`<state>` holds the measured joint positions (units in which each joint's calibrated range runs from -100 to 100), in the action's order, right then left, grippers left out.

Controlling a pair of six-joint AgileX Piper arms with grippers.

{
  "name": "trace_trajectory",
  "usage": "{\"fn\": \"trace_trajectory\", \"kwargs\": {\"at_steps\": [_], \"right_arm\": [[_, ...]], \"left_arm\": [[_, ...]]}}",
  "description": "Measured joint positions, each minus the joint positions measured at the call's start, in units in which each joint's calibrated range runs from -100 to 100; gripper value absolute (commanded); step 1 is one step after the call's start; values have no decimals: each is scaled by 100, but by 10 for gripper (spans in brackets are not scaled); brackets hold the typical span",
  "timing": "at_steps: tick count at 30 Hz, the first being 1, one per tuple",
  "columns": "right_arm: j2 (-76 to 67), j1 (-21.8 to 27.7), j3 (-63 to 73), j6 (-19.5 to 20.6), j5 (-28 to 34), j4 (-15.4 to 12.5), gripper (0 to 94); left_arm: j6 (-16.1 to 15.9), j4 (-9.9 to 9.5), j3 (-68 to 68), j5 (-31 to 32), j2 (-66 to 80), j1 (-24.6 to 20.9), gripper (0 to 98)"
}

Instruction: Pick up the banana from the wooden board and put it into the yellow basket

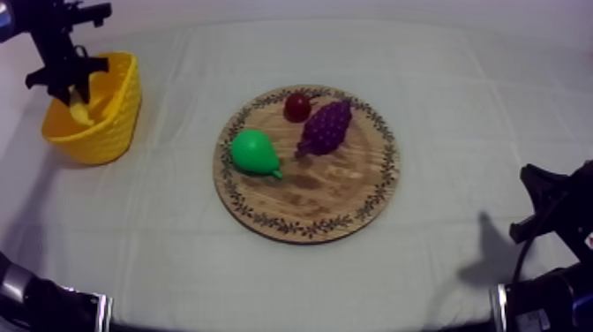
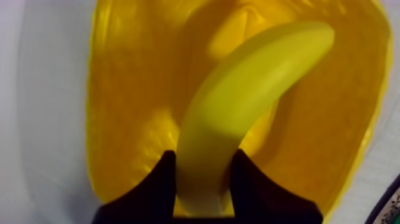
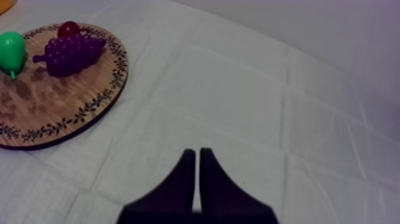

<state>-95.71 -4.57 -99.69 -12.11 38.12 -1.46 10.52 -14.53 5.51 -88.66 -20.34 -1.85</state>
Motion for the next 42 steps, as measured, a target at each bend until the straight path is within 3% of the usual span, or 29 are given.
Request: {"fn": "trace_trajectory", "kwargs": {"at_steps": [8,31,38,42], "right_arm": [[0,0,0,0,4,0,5],[0,0,0,0,5,0,5],[0,0,0,0,5,0,5],[0,0,0,0,5,0,5]], "left_arm": [[-13,97,85,460,-407,-69,233],[26,275,231,1224,-669,-158,504],[-34,284,391,1617,-411,-59,393],[-112,272,588,2036,-35,111,164]]}}
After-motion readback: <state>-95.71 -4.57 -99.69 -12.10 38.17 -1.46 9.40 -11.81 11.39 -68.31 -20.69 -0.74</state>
